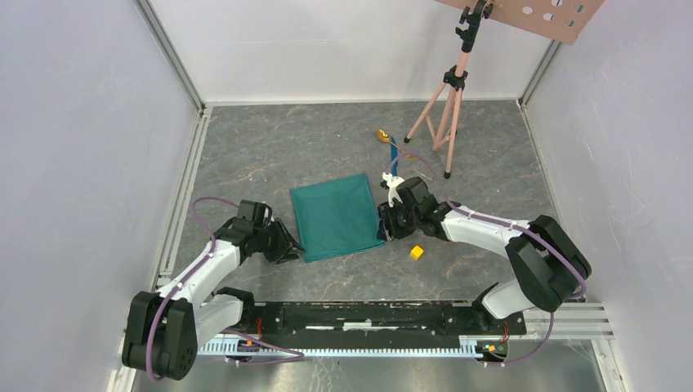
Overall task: Fold the napkin into a case and place the utensils inside
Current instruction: Pick up the top corner of the square-folded napkin from the center of the board.
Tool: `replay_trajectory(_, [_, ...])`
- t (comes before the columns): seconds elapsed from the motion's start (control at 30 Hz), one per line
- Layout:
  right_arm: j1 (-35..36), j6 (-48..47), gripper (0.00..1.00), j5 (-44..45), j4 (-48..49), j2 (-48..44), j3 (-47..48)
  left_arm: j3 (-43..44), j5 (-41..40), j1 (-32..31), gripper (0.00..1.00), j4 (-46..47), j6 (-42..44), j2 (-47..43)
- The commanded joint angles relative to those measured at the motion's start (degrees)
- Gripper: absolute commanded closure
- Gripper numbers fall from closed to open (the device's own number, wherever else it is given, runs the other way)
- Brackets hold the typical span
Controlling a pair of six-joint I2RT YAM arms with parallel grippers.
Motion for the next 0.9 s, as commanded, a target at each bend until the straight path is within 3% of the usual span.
replay_trajectory(0.0, [0.05, 6.59, 0.53, -1.87, 4.29, -1.00, -1.94, 2.19, 1.51, -0.21, 0.61, 0.84, -0.96, 0.26])
replay_trajectory(0.33, [0.47, 6.47, 0.63, -2.96, 5.22, -0.17, -2.12, 2.42, 1.86, -0.16, 0.61, 0.84, -0.58, 0.28])
replay_trajectory(0.6, [0.55, 5.55, 0.57, -1.88, 4.98, 0.93, -2.48, 2.43, 1.92, -0.18, 0.60, 0.84, -0.49, 0.22])
replay_trajectory(0.87, [1.37, 6.06, 0.60, -2.98, 6.42, 1.65, -2.73, 2.40, 1.93, -0.17, 0.60, 0.84, -0.58, 0.11])
